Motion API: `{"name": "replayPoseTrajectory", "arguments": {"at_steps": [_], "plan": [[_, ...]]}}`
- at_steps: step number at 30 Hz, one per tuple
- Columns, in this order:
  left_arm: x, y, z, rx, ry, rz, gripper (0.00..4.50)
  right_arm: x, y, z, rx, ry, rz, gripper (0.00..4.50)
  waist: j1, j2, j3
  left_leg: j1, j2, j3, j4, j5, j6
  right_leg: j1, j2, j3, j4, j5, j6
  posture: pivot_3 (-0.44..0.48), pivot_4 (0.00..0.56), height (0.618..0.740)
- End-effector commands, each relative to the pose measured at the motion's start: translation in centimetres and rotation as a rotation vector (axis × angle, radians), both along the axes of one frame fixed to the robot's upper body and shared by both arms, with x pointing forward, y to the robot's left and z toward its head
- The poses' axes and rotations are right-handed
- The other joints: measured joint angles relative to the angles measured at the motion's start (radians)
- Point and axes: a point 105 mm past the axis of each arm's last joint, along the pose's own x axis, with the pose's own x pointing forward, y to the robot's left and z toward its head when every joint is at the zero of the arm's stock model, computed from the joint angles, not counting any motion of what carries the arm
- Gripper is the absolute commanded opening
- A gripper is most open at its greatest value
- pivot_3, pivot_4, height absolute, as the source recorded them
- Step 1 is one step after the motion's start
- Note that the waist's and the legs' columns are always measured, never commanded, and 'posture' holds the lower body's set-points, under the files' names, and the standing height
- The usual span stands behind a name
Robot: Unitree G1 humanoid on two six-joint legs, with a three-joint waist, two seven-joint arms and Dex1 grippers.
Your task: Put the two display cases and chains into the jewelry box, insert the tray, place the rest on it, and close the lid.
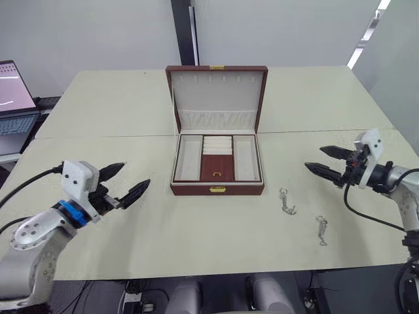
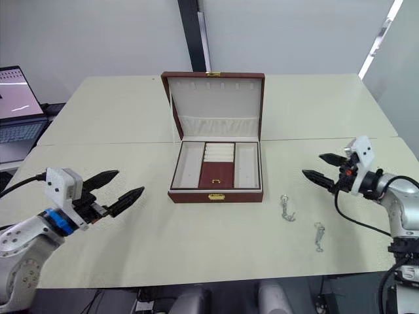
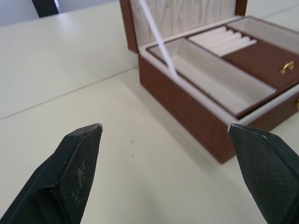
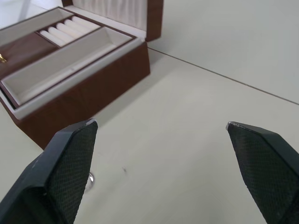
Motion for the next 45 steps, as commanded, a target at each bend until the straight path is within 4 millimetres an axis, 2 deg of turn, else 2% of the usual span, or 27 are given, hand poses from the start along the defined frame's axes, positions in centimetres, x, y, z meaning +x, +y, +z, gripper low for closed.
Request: {"name": "replayPoseTrajectory", "arguments": {"at_steps": [1, 6, 12, 21, 34, 38, 40, 43, 45], "plan": [[-0.3, 3.8, 0.9, 0.062, -0.001, 0.054, 4.5, -1.0, -3.0, -0.1, -0.059, -0.029, -0.081, 4.49, 0.001, 0.0, 0.0, 0.0, 0.0, 0.0, 0.0, 0.0, 0.0, 0.0, 0.0, 0.0, 0.0, 0.0, 0.0, 0.0, 0.15, 0.74], [-0.1, 6.8, 1.4, 0.096, -0.003, 0.109, 4.5, -1.9, -4.2, -1.5, -0.096, -0.013, -0.109, 4.49, -0.003, 0.0, 0.0, 0.001, 0.0, 0.001, 0.0, 0.0, 0.0, 0.001, 0.0, 0.001, 0.0, 0.0, 0.0, 0.0, 0.15, 0.74], [-0.5, 8.4, 0.9, 0.112, 0.009, 0.148, 4.5, -1.9, -4.1, -1.8, -0.092, -0.018, -0.114, 4.49, -0.009, 0.0, 0.0, 0.001, 0.001, 0.0, -0.001, 0.0, 0.0, 0.0, 0.0, 0.0, 0.0, 0.0, 0.0, 0.0, 0.15, 0.74], [-0.3, 8.3, 0.5, 0.108, -0.007, 0.161, 4.5, -2.1, -3.8, -2.8, -0.095, -0.001, -0.1, 4.49, -0.008, 0.0, 0.0, 0.001, 0.0, 0.0, 0.0, 0.0, 0.0, 0.0, -0.001, 0.0, 0.0, 0.0, 0.0, 0.0, 0.15, 0.74], [-0.3, 7.5, 0.3, 0.107, -0.017, 0.148, 4.5, -1.9, -3.8, -1.9, -0.089, -0.021, -0.098, 4.49, -0.008, 0.0, 0.0, 0.001, 0.0, 0.0, 0.0, 0.0, 0.0, 0.0, -0.001, 0.0, 0.0, 0.0, 0.0, 0.0, 0.15, 0.74], [-0.2, 6.5, 0.2, 0.106, -0.028, 0.123, 4.5, -2.0, -3.5, -1.4, -0.075, -0.032, -0.094, 4.49, -0.008, 0.0, 0.0, 0.001, 0.0, 0.0, 0.0, 0.0, 0.0, 0.0, -0.001, 0.0, 0.001, 0.0, 0.0, 0.0, 0.15, 0.74], [0.0, 4.4, 0.1, 0.093, -0.036, 0.054, 4.5, -2.2, -2.9, -1.1, -0.047, -0.038, -0.075, 4.49, -0.007, 0.0, 0.0, 0.001, 0.0, 0.0, 0.0, 0.0, 0.0, 0.0, -0.001, 0.0, 0.001, 0.0, 0.0, 0.0, 0.15, 0.74], [-0.2, -1.0, 0.0, 0.066, -0.045, -0.143, 4.5, -3.4, -1.0, -0.7, -0.019, -0.037, -0.021, 4.49, -0.001, 0.0, 0.0, 0.0, 0.0, 0.0, 0.0, 0.0, 0.0, 0.001, -0.002, 0.0, 0.0, 0.0, 0.0, 0.0, 0.15, 0.74], [-0.5, -3.3, 0.0, 0.057, -0.044, -0.227, 4.5, -4.2, -0.1, -0.7, -0.019, -0.032, 0.002, 4.49, 0.007, 0.0, 0.0, 0.0, 0.0, 0.0, 0.0, 0.0, 0.0, 0.001, -0.002, 0.0, 0.0, 0.0, 0.0, 0.0, 0.15, 0.74]]}}
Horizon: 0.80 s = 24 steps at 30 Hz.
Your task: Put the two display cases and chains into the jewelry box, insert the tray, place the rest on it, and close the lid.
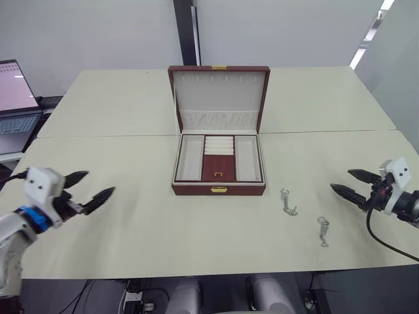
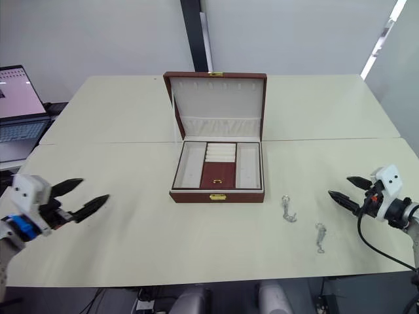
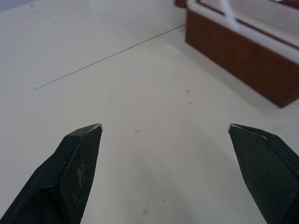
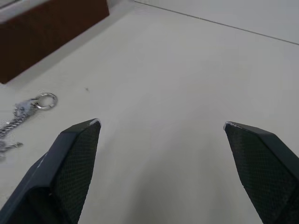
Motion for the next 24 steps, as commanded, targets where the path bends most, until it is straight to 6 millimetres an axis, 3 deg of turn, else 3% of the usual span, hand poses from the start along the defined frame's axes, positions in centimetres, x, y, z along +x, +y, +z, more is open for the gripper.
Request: {"name": "replayPoseTrajectory", "arguments": {"at_steps": [1, 6, 12, 22, 24], "plan": [[-0.5, -4.6, 0.9, -0.002, -0.023, -0.178, 4.5, -1.4, 1.8, 1.4, 0.016, -0.042, 0.04, 4.49, 0.005, 0.0, 0.0, 0.0, 0.0, 0.0, 0.0, 0.0, 0.0, 0.0, 0.0, 0.0, 0.0, 0.0, 0.0, 0.0, 0.15, 0.74], [-1.6, -10.4, 0.3, -0.02, 0.011, -0.43, 4.5, -4.1, 4.7, 0.7, 0.027, -0.021, 0.071, 4.49, 0.008, 0.0, 0.0, 0.0, -0.001, 0.0, 0.001, 0.0, 0.0, 0.001, 0.0, 0.0, 0.0, 0.0, 0.0, 0.0, 0.15, 0.74], [-2.8, -14.3, -0.9, 0.009, 0.037, -0.66, 4.5, -6.2, 6.4, -0.2, 0.025, -0.014, 0.027, 4.49, 0.006, 0.0, 0.0, 0.001, 0.0, -0.001, 0.0, 0.0, 0.0, 0.001, 0.003, 0.0, 0.0, 0.0, 0.0, 0.0, 0.15, 0.74], [-3.2, -16.2, -1.5, 0.039, -0.009, -0.852, 4.5, -8.1, 5.2, -2.4, -0.002, -0.02, -0.149, 4.49, 0.003, 0.001, -0.001, 0.002, 0.001, 0.0, 0.0, 0.0, 0.0, 0.002, 0.004, 0.001, 0.0, 0.0, 0.0, 0.0, 0.15, 0.74], [-3.3, -16.6, -1.8, 0.046, -0.014, -0.88, 4.5, -8.6, 5.1, -3.6, -0.034, 0.007, -0.15, 4.49, 0.005, 0.001, -0.001, 0.002, 0.001, 0.0, 0.0, 0.0, 0.0, 0.002, 0.004, 0.0, 0.0, 0.0, 0.0, 0.0, 0.15, 0.74]]}}
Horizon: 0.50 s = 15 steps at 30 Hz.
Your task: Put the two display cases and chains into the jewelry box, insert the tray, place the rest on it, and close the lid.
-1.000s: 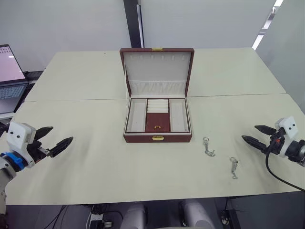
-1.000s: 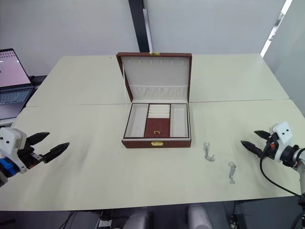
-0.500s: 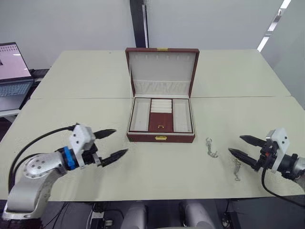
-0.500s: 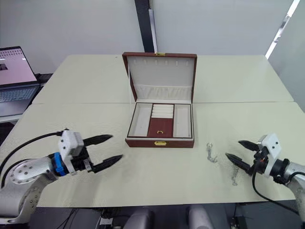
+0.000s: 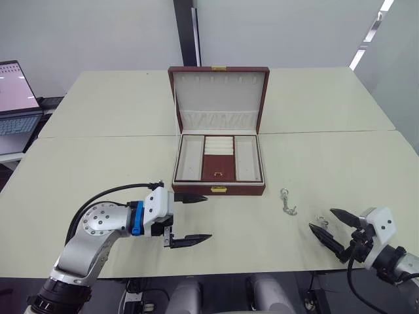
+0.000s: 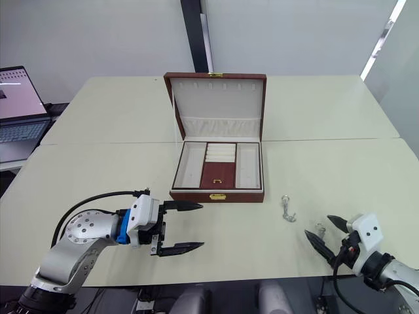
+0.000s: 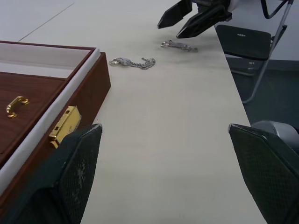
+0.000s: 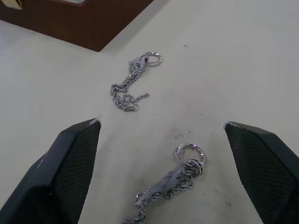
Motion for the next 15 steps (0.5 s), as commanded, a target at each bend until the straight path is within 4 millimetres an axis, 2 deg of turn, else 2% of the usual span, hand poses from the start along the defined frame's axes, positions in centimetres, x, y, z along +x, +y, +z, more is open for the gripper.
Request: {"name": "replayPoseTrajectory", "arguments": {"at_steps": [1, 8, 15], "plan": [[-0.2, -0.6, 0.1, 0.0, -0.044, -0.056, 4.5, -0.5, -0.2, -0.5, -0.05, -0.018, -0.012, 4.49, 0.002, 0.0, 0.0, 0.0, 0.0, 0.0, 0.0, 0.0, 0.0, 0.0, 0.0, 0.0, 0.0, 0.0, 0.0, 0.0, 0.15, 0.74], [0.2, -0.8, -0.1, -0.007, -0.06, -0.056, 4.5, -1.3, 0.6, -2.8, -0.032, 0.025, -0.02, 4.49, 0.001, 0.0, 0.0, 0.0, 0.0, 0.0, 0.0, 0.0, 0.0, 0.0, 0.0, 0.0, 0.0, 0.0, 0.0, 0.0, 0.15, 0.74], [0.3, -0.7, -0.1, -0.014, -0.068, -0.036, 4.5, -2.1, 0.3, -5.1, -0.083, 0.086, -0.007, 4.49, 0.001, -0.003, -0.003, 0.001, 0.0, -0.001, 0.0, 0.0, 0.0, 0.001, 0.0, 0.0, 0.0, 0.0, 0.0, 0.0, 0.15, 0.74]]}}
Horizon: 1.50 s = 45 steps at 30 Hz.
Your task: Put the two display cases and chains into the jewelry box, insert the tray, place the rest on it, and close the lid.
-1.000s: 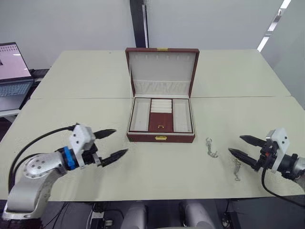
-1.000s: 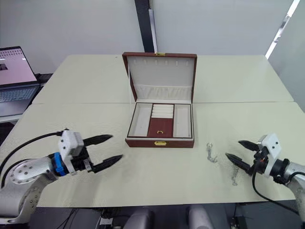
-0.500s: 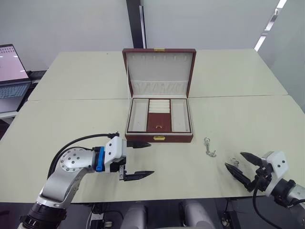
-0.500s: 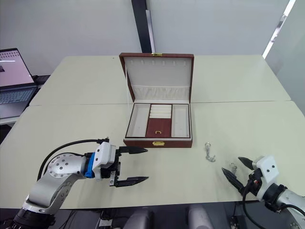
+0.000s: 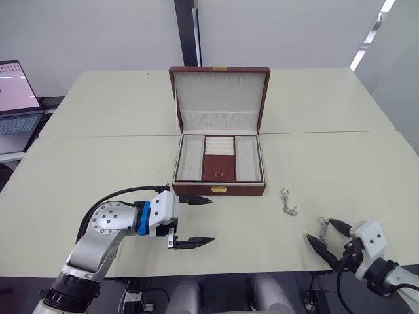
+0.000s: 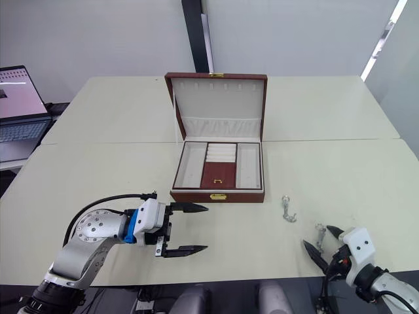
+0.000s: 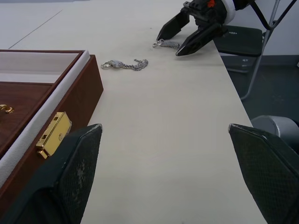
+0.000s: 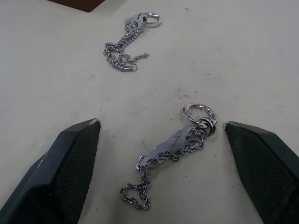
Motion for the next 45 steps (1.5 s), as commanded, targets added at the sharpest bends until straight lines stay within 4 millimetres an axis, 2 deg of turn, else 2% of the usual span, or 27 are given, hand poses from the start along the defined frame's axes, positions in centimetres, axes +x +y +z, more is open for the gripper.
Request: {"name": "replayPoseTrajectory", "arguments": {"at_steps": [1, 4, 7, 10, 22, 30, 33, 37, 41, 45], "plan": [[0.1, -0.1, 0.5, -0.016, -0.028, 0.008, 4.5, -1.0, -0.2, -2.1, -0.034, 0.074, 0.01, 4.49, 0.0, -0.002, -0.002, 0.0, 0.0, 0.0, 0.0, 0.0, 0.0, 0.001, 0.0, 0.0, 0.0, 0.0, 0.0, 0.0, 0.15, 0.74], [0.1, -0.2, 0.5, -0.018, -0.031, 0.013, 4.5, -1.2, -0.6, -2.7, -0.055, 0.083, 0.007, 3.91, 0.002, -0.006, -0.005, 0.002, 0.0, -0.001, 0.0, 0.0, 0.0, 0.003, 0.0, -0.001, -0.001, 0.0, 0.0, 0.0, 0.15, 0.74], [0.2, -0.2, 0.5, -0.017, -0.034, 0.016, 4.5, -1.3, -0.8, -3.0, -0.058, 0.087, 0.005, 2.9, 0.002, -0.008, -0.008, 0.002, 0.0, -0.002, 0.0, 0.0, 0.0, 0.004, 0.0, -0.002, -0.001, 0.0, -0.001, 0.0, 0.15, 0.74], [0.3, -0.1, 0.6, -0.016, -0.036, 0.02, 4.5, -1.3, -0.9, -3.1, -0.057, 0.086, 0.001, 2.15, 0.002, -0.009, -0.01, 0.003, 0.0, -0.002, 0.0, 0.0, 0.0, 0.004, 0.0, -0.002, -0.001, 0.0, -0.001, 0.0, 0.15, 0.74], [0.8, -0.3, 0.8, -0.031, -0.048, 0.037, 4.5, -0.1, -1.6, -2.4, -0.039, 0.057, -0.029, 0.16, 0.0, -0.012, -0.011, 0.007, 0.0, -0.002, 0.0, 0.0, 0.0, 0.009, 0.0, -0.002, -0.002, 0.0, -0.001, 0.0, 0.15, 0.74], [1.0, -0.6, 1.0, -0.043, -0.053, 0.047, 4.5, 0.8, -1.5, -1.1, -0.019, 0.015, 0.007, 0.15, 0.0, -0.012, -0.011, 0.008, 0.0, -0.001, 0.0, 0.0, 0.0, 0.01, 0.0, -0.001, -0.002, 0.0, -0.001, 0.0, 0.15, 0.74], [1.1, -0.5, 1.2, -0.052, -0.057, 0.063, 4.5, 1.5, -1.2, 0.4, 0.024, -0.024, 0.027, 0.15, 0.0, -0.011, -0.011, 0.008, 0.0, -0.001, 0.0, 0.0, 0.0, 0.01, 0.0, -0.001, -0.002, 0.0, -0.001, 0.0, 0.15, 0.74], [1.1, -0.4, 1.3, -0.066, -0.055, 0.092, 4.5, 3.0, -0.3, 3.5, 0.088, -0.09, 0.081, 0.09, -0.001, -0.006, -0.008, 0.008, 0.0, -0.001, 0.0, 0.0, 0.0, 0.009, 0.0, 0.0, -0.002, 0.0, -0.001, 0.0, 0.15, 0.74], [0.9, -0.2, 1.3, -0.08, -0.04, 0.131, 4.5, 4.1, 1.5, 6.2, 0.101, -0.129, 0.189, 0.06, 0.001, -0.003, -0.006, 0.007, 0.0, -0.002, 0.0, 0.0, 0.001, 0.009, 0.0, -0.001, -0.002, 0.0, 0.0, 0.0, 0.15, 0.74], [0.8, -0.1, 1.4, -0.096, -0.031, 0.169, 4.5, 5.1, 2.8, 8.1, 0.106, -0.159, 0.257, 0.06, 0.003, -0.003, -0.006, 0.005, 0.0, -0.003, 0.0, 0.0, 0.001, 0.008, 0.0, -0.002, -0.002, 0.0, 0.0, 0.0, 0.15, 0.74]]}}
